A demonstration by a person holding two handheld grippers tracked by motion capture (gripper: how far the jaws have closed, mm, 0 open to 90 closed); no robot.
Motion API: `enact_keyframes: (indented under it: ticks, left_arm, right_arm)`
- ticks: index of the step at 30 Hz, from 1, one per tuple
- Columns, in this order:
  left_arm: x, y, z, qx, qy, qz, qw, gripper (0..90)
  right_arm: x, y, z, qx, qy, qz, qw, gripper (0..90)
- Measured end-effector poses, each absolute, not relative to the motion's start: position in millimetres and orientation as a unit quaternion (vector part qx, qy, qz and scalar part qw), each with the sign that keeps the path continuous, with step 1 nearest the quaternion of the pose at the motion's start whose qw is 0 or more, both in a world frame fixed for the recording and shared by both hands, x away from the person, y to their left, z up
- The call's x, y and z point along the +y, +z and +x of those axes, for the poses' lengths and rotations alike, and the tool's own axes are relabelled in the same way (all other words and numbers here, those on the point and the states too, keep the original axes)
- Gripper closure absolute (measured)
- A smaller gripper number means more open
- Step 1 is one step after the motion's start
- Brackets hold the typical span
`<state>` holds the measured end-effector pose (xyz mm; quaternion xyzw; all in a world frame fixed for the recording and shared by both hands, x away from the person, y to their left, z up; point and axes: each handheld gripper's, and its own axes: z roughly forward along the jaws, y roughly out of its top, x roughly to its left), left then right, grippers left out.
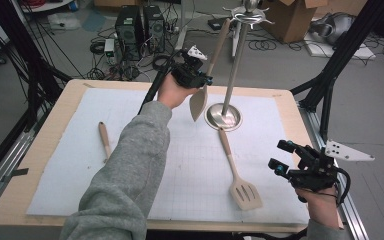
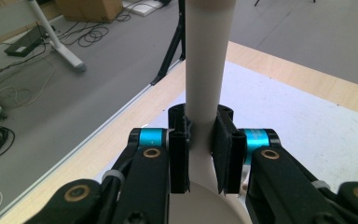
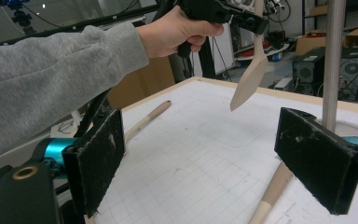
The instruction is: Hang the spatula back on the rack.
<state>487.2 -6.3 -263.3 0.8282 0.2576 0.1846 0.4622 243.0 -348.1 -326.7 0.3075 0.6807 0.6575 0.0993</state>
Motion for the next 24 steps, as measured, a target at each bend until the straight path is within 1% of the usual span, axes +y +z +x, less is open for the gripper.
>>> enact_keyframes:
  ticks: [6,9,19,23,24]
  left_arm:
    - [-8.5,-264.7,486.8,0.256,0.184,0.826,0.467,77.1]
    - [-9.5,-265.2,486.5,0.250,0.189,0.827,0.467,75.6]
    - [-2.0,-255.6,480.4,0.251,0.202,0.809,0.492,46.5]
    - [3.0,-253.0,476.7,0.248,0.199,0.803,0.505,33.3]
    - [4.3,-252.3,475.3,0.246,0.200,0.802,0.507,31.8]
  right_arm:
    - [-348.1,-326.9,242.9,0.680,0.658,0.310,0.099,14.8]
    - [-348.0,-327.0,242.9,0.680,0.658,0.310,0.099,14.8]
    - [-347.6,-326.5,241.6,0.679,0.658,0.308,0.102,14.8]
    - [-347.4,-325.9,240.8,0.680,0.657,0.307,0.103,14.8]
    - [-347.2,-325.9,240.6,0.680,0.657,0.308,0.102,14.9]
